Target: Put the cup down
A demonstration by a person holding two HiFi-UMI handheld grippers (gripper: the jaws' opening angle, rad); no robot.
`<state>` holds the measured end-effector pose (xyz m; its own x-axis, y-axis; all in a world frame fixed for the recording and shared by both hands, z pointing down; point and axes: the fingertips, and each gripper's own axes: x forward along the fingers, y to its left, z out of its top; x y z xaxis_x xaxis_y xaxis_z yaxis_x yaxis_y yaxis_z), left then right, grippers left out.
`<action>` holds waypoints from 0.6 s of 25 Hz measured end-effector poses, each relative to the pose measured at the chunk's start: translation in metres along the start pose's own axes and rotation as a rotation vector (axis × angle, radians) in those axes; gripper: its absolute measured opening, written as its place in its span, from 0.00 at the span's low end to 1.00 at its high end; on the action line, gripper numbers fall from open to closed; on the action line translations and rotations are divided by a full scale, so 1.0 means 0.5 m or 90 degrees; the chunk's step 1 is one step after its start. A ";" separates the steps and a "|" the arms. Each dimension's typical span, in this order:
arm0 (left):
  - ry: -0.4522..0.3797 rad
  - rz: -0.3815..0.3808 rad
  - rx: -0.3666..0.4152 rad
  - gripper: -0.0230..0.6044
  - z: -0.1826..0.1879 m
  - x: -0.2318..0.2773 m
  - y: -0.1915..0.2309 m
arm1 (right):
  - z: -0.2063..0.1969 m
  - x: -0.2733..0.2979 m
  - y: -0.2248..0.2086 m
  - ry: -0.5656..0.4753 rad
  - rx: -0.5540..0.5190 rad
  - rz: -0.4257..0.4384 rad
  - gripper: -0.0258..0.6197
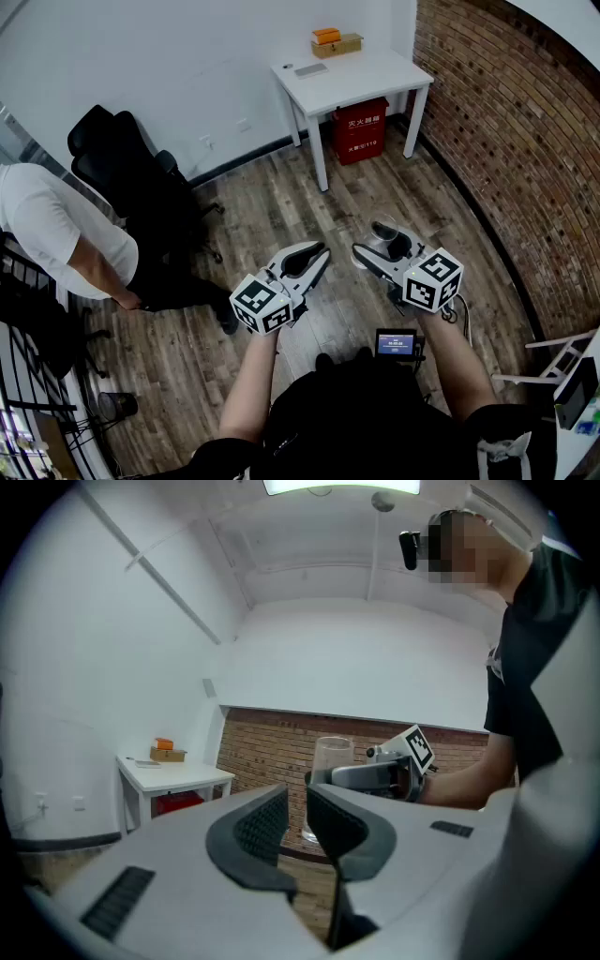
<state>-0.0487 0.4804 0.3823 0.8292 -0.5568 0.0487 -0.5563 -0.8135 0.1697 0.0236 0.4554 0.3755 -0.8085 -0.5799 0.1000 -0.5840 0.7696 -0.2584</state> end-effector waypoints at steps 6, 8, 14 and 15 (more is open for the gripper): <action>-0.003 -0.001 0.003 0.12 0.005 0.011 -0.003 | 0.012 0.001 -0.009 0.000 -0.007 0.001 0.48; -0.002 -0.002 0.001 0.12 0.002 0.012 -0.004 | 0.012 0.001 -0.011 -0.001 -0.008 0.000 0.48; 0.003 -0.003 -0.002 0.12 -0.007 0.019 -0.007 | 0.007 -0.004 -0.019 -0.005 0.007 0.000 0.48; 0.003 -0.004 -0.002 0.12 -0.008 0.021 -0.009 | 0.006 -0.006 -0.019 -0.005 0.008 -0.001 0.48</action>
<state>-0.0373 0.4791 0.3860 0.8332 -0.5504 0.0522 -0.5504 -0.8167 0.1733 0.0318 0.4489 0.3745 -0.8074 -0.5827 0.0927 -0.5837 0.7658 -0.2700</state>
